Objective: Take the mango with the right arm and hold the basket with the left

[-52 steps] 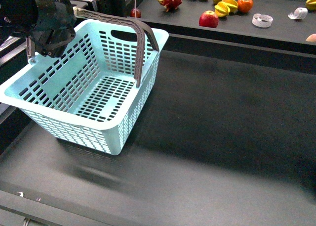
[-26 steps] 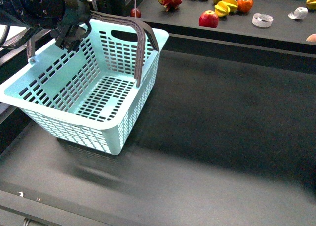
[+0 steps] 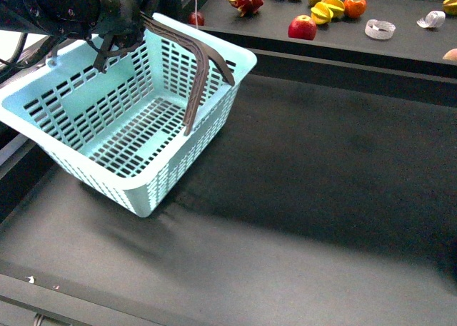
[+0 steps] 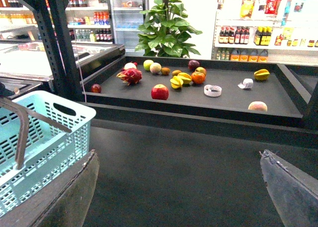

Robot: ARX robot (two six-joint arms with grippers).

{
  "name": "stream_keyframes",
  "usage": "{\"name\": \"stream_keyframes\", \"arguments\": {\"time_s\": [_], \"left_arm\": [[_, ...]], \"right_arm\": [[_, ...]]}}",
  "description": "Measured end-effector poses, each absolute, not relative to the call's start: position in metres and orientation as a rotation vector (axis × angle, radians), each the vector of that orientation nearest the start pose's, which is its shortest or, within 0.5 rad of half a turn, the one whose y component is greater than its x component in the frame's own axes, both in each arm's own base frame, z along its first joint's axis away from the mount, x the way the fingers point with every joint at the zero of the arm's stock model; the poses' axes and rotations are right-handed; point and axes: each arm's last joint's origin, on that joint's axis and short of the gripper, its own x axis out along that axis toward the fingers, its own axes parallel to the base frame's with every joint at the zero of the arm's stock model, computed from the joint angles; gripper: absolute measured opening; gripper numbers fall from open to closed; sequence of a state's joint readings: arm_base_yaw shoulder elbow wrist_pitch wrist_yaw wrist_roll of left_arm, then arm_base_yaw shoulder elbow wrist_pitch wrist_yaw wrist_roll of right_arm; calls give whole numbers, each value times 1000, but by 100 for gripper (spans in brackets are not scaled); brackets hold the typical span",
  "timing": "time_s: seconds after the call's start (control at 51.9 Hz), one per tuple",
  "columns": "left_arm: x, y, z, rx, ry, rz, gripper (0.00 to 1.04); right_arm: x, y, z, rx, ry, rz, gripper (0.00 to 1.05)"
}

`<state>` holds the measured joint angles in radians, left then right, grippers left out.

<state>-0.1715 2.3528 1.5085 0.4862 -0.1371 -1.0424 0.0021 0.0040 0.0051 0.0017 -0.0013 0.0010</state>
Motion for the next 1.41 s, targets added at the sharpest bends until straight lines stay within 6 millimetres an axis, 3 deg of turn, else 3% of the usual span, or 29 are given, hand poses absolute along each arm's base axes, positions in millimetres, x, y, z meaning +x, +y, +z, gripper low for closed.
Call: {"name": "stream_keyframes", "arguments": {"time_s": [0.058,0.328,0.559,0.771,0.964,1.118,1.407], "left_arm": [[489,-86,117,-955,347,128,9],[444,-87,126,-742,366,8,9],[403,-95,151,-544,294,-189,9],[361,-118,177,-401,220,-412,9],[330,-147,173,-307,222,-595,9],[318,-163,167,-277,237,-688,9],[317,-173,153,-246,222,-785,9]], "right_arm": [[98,0,165,1,-3,3,97],[98,0,165,1,-3,3,97],[98,0,165,1,-3,3,97],[98,0,165,1,-3,3,97],[98,0,165,1,-3,3,97],[98,0,165,1,-3,3,97],[98,0,165,1,-3,3,97]]}}
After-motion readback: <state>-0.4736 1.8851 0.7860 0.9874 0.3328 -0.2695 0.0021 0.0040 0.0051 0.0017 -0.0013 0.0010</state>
